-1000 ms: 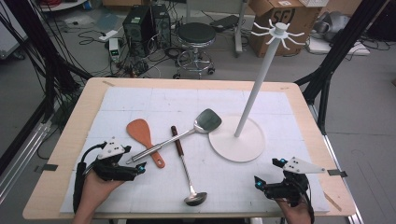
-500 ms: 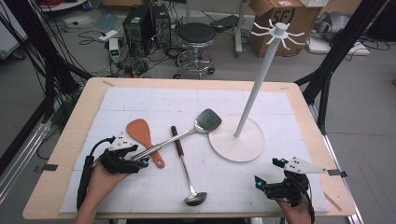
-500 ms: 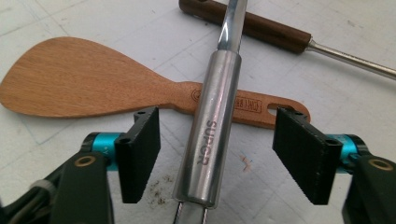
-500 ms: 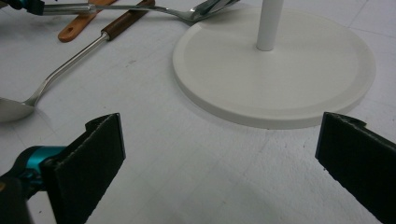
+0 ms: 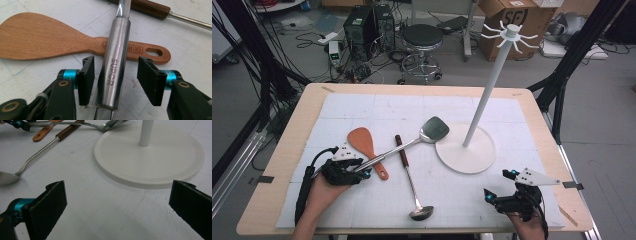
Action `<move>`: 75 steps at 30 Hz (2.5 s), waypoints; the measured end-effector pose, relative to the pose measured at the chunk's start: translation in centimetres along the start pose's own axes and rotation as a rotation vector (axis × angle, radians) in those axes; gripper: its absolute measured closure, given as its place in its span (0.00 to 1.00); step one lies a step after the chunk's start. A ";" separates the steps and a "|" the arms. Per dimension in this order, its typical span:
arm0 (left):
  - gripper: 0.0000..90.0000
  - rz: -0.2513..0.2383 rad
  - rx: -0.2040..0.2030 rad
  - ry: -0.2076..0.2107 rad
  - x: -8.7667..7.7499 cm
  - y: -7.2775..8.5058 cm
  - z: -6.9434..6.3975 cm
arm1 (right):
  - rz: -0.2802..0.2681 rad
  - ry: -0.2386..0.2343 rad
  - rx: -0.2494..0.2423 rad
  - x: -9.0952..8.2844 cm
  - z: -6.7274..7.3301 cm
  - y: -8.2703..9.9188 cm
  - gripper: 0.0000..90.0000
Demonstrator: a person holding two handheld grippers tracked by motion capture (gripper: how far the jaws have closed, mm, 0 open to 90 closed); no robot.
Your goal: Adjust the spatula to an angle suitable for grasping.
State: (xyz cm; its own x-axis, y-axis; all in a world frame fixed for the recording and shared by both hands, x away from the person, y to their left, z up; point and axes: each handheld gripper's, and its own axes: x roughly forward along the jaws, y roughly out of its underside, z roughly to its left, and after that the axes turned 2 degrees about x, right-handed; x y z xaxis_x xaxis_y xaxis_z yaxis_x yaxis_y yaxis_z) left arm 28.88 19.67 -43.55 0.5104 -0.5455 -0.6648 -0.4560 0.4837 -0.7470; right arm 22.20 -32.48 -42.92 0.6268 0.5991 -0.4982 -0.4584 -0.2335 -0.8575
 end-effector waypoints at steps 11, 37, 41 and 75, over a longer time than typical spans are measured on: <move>0.68 0.020 -0.013 0.031 0.3 0.1 0.1 | 0.001 -0.004 0.005 0.1 0.0 0.0 0.00; 0.75 0.020 0.032 0.107 0.1 0.2 -0.4 | 0.001 -0.007 0.004 0.1 -0.1 0.1 0.01; 0.75 0.023 0.032 0.107 0.2 0.2 -0.5 | 0.000 -0.009 0.004 0.1 -0.1 0.1 0.01; 0.76 -0.003 0.026 0.132 -2.4 1.3 -0.8 | 0.000 -0.017 0.005 0.3 0.0 0.1 0.00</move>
State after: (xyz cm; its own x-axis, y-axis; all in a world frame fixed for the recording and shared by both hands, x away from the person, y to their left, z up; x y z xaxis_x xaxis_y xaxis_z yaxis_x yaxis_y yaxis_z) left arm 26.46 21.03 -42.97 0.4103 -0.6319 -0.6575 -0.4349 0.4982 -0.7501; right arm 22.33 -32.32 -43.15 0.6162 0.6118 -0.4959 -0.4614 -0.2299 -0.8569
